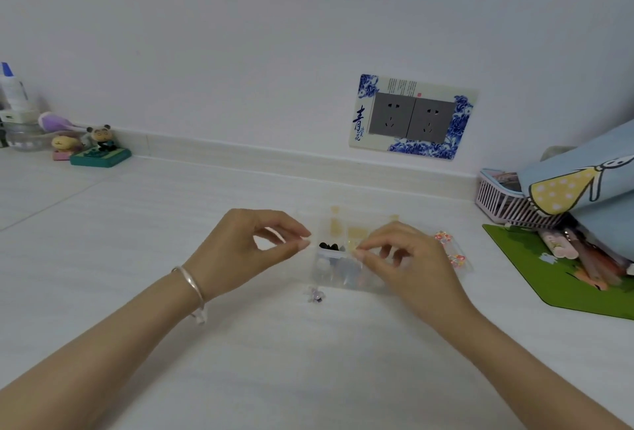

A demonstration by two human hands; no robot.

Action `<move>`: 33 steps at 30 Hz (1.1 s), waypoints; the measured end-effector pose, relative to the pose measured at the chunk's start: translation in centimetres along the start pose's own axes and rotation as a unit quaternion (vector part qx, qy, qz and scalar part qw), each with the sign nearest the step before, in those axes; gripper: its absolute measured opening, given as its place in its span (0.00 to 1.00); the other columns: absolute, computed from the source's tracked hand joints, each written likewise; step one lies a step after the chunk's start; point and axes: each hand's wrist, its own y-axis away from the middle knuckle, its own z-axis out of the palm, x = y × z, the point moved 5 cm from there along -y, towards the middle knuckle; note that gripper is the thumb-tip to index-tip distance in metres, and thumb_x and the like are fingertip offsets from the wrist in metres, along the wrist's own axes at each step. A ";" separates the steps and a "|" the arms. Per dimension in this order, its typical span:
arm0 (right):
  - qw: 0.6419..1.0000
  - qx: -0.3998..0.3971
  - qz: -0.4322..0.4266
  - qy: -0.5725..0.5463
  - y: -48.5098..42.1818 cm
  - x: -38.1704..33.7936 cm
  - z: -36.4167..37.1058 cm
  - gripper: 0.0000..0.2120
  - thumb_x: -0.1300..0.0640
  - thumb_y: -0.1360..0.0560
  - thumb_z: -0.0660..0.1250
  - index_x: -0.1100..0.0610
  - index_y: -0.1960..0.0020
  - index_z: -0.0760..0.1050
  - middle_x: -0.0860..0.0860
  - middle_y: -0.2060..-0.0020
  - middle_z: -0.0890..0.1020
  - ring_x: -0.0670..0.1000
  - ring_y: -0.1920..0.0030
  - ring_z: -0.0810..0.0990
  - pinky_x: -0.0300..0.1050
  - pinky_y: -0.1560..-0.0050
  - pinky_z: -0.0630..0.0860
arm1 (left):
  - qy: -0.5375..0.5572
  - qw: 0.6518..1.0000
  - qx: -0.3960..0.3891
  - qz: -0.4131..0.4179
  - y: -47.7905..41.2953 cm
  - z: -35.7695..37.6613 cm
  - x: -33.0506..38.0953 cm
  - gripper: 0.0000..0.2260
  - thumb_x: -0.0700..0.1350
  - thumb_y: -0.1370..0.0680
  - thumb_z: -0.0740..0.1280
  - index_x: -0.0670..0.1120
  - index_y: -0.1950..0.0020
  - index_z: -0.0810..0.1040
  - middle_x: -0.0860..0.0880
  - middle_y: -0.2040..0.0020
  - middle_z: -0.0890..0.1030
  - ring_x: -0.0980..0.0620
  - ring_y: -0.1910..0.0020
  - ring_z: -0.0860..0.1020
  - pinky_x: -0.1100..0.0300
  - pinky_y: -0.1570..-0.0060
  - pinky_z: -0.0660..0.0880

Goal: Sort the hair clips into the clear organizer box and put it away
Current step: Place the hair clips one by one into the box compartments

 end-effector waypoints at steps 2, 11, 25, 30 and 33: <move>0.999 -0.001 0.011 0.039 -1.6 0.0 0.3 0.03 0.55 0.33 0.75 0.49 0.64 0.83 0.45 0.63 0.81 0.46 0.64 0.74 0.35 0.64 0.68 | -0.012 0.999 -0.040 -0.007 0.7 0.4 -0.1 0.05 0.44 0.30 0.73 0.52 0.56 0.83 0.53 0.62 0.85 0.57 0.61 0.82 0.67 0.58 0.77; 0.980 -0.064 0.074 0.172 -4.5 1.4 2.5 0.06 0.50 0.29 0.71 0.51 0.60 0.83 0.44 0.57 0.76 0.38 0.67 0.67 0.34 0.63 0.61 | -0.062 0.981 -0.181 -0.039 1.8 3.9 -2.4 0.08 0.47 0.30 0.72 0.55 0.51 0.82 0.59 0.54 0.83 0.56 0.56 0.80 0.61 0.55 0.77; 0.997 -0.016 -0.034 0.070 1.3 1.0 -0.9 0.07 0.60 0.28 0.71 0.47 0.57 0.81 0.43 0.57 0.78 0.43 0.52 0.74 0.27 0.51 0.66 | -0.171 0.964 -0.202 0.008 1.6 5.5 -2.6 0.09 0.50 0.25 0.66 0.56 0.45 0.80 0.57 0.50 0.82 0.60 0.53 0.78 0.67 0.51 0.73; 0.997 -0.003 -0.047 0.054 1.3 1.2 -1.0 0.07 0.61 0.28 0.71 0.49 0.56 0.82 0.42 0.58 0.79 0.46 0.53 0.75 0.30 0.51 0.67 | -0.159 0.965 -0.207 0.036 1.7 5.8 -1.9 0.07 0.48 0.25 0.68 0.53 0.49 0.81 0.57 0.56 0.80 0.60 0.59 0.77 0.68 0.55 0.74; 0.997 -0.002 -0.052 0.054 1.2 1.3 -1.2 0.09 0.63 0.29 0.71 0.49 0.55 0.81 0.43 0.57 0.79 0.45 0.53 0.75 0.30 0.51 0.68 | -0.081 0.984 -0.145 0.056 0.9 4.7 -0.5 0.06 0.45 0.27 0.70 0.50 0.50 0.82 0.55 0.56 0.82 0.57 0.60 0.79 0.65 0.57 0.76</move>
